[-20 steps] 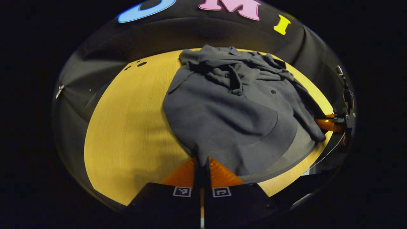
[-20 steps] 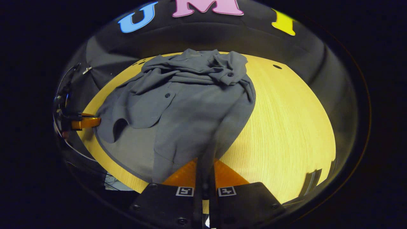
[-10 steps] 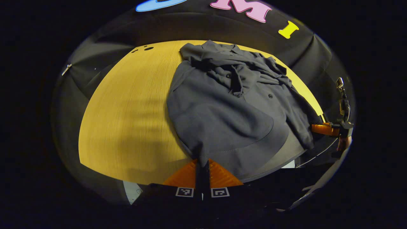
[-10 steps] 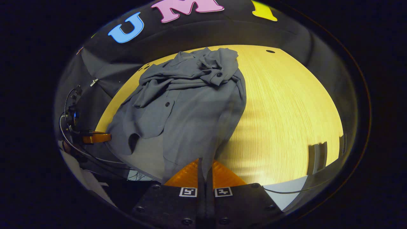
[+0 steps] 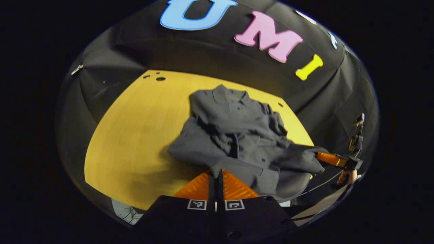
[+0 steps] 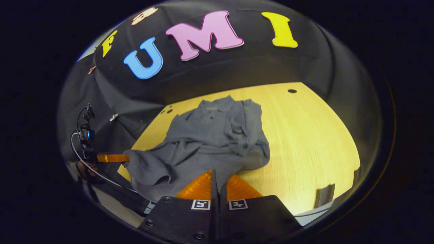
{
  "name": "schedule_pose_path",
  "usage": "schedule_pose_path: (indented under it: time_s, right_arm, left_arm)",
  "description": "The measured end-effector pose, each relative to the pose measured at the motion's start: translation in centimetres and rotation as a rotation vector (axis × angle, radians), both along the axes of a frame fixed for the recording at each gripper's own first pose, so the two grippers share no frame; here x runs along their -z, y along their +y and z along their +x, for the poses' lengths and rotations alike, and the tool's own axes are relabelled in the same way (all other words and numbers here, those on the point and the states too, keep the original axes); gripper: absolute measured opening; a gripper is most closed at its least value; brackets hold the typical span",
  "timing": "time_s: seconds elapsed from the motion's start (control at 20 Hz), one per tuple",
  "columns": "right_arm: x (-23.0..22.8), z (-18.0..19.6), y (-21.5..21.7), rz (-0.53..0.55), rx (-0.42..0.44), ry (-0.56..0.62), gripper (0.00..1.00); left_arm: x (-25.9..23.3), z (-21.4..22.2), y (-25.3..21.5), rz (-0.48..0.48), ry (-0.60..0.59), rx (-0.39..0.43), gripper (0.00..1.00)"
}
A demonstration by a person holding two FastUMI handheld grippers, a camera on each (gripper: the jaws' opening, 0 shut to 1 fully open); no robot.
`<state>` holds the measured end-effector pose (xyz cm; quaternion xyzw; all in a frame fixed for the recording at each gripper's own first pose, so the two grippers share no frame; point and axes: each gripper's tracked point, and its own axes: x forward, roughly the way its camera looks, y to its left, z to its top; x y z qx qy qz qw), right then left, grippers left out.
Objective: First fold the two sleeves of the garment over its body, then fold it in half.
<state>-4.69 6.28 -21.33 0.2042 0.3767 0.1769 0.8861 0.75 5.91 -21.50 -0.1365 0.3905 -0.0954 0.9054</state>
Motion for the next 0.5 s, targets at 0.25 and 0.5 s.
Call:
schedule_pose_path:
  time_s: [0.25, 0.5]
  right_arm:
    - [-1.4, 6.0, -0.7, -0.001, 0.076, -0.076, 0.05]
    - [-1.3, 11.0, 0.3, -0.001, 0.115, -0.128, 0.05]
  left_arm:
    - [-2.5, 5.3, 1.4, 0.013, -0.081, -0.042, 0.05]
    - [-3.5, 11.6, 1.1, 0.001, -0.14, -0.062, 0.05]
